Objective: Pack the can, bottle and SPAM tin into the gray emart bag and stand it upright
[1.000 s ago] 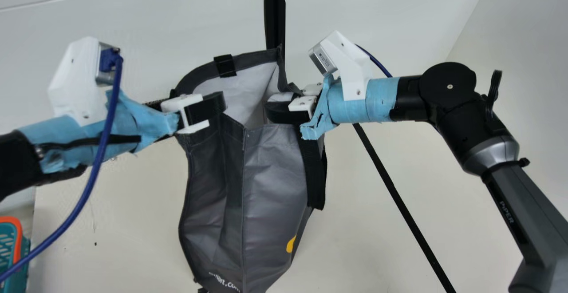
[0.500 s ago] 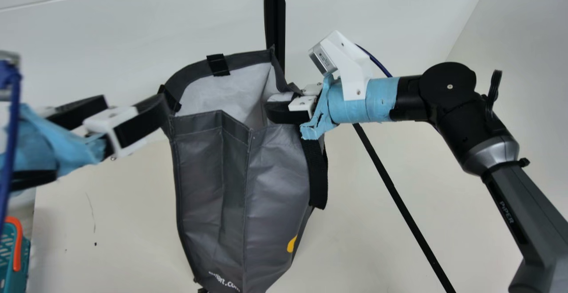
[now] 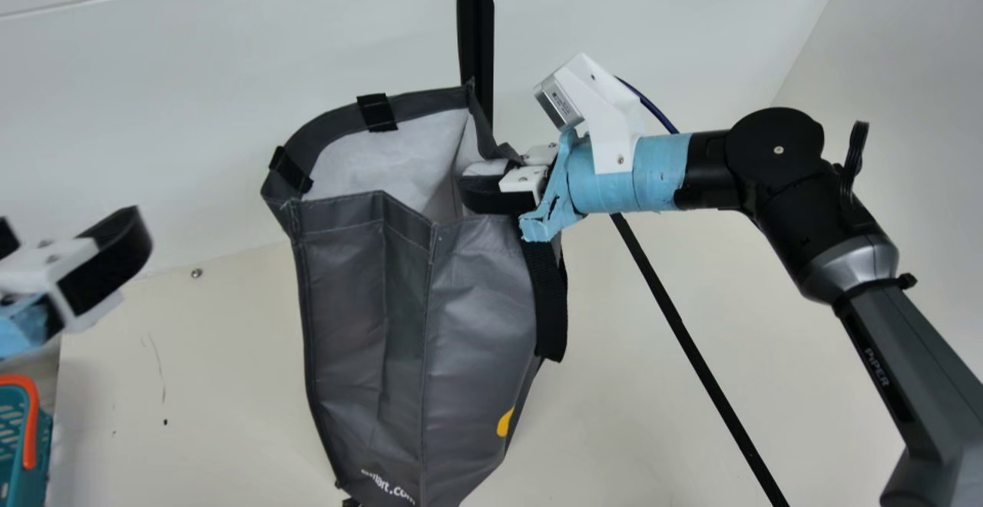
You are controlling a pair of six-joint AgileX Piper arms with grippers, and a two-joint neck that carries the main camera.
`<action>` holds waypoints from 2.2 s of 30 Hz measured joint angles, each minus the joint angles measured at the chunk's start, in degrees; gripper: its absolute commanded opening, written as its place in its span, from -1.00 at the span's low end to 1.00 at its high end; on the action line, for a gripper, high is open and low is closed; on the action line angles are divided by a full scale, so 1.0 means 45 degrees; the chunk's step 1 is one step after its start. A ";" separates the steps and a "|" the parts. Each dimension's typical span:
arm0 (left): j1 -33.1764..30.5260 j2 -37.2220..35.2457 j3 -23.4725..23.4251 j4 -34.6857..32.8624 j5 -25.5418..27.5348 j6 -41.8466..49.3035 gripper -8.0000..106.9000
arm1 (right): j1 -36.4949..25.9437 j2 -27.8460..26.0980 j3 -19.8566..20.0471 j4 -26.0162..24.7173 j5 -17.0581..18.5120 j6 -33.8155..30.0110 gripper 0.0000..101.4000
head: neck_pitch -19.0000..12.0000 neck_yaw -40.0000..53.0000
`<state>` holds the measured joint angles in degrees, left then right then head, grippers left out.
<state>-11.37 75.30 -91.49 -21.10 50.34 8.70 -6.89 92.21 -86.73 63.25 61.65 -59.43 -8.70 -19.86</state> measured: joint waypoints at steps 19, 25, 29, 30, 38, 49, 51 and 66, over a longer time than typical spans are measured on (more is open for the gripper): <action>-0.0067 -0.1932 0.2632 0.5488 0.0373 -0.1715 0.71 | 0.0000 0.0000 0.0000 0.0000 0.0000 0.0000 -1.00 | 0.0000 0.0000; -0.0067 -0.1932 0.2632 0.5488 0.0373 -0.1715 0.71 | 0.0000 0.0000 0.0000 0.0000 0.0000 0.0000 -1.00 | 0.0000 -0.0020; -0.0067 -0.1932 0.2632 0.5488 0.0373 -0.1715 0.71 | -0.0011 -0.0381 0.0159 -0.0374 0.0108 0.0206 -1.00 | 0.0000 0.0000; -0.0067 -0.1932 0.2632 0.5488 0.0373 -0.1715 0.71 | -0.0074 -0.0397 0.0023 -0.0486 0.0213 0.0264 -1.00 | 0.0000 -0.0020; -0.0067 -0.1932 0.2632 0.5488 0.0373 -0.1715 0.71 | -0.0742 -0.0068 -0.1236 -0.2250 0.0499 0.0607 -1.00 | 0.0000 -0.0020; -0.0067 -0.1932 0.2632 0.5488 0.0373 -0.1715 0.71 | -0.1724 0.0325 -0.2973 -0.5160 0.0807 0.1298 -1.00 | 0.0000 -0.0020; -0.0067 -0.1932 0.2632 0.5488 0.0373 -0.1715 0.71 | -0.1881 0.0386 -0.3206 -0.5573 0.0859 0.1431 -1.00 | 0.0000 0.0000; -0.0067 -0.1932 0.2632 0.5488 0.0373 -0.1715 0.71 | -0.3790 0.1030 -0.5200 -0.7748 0.1130 0.1619 -1.00 | 0.0000 -0.0020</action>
<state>-11.68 66.60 -79.64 3.59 52.02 0.98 -23.94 96.85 -110.13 28.39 66.73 -52.14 -8.70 -19.95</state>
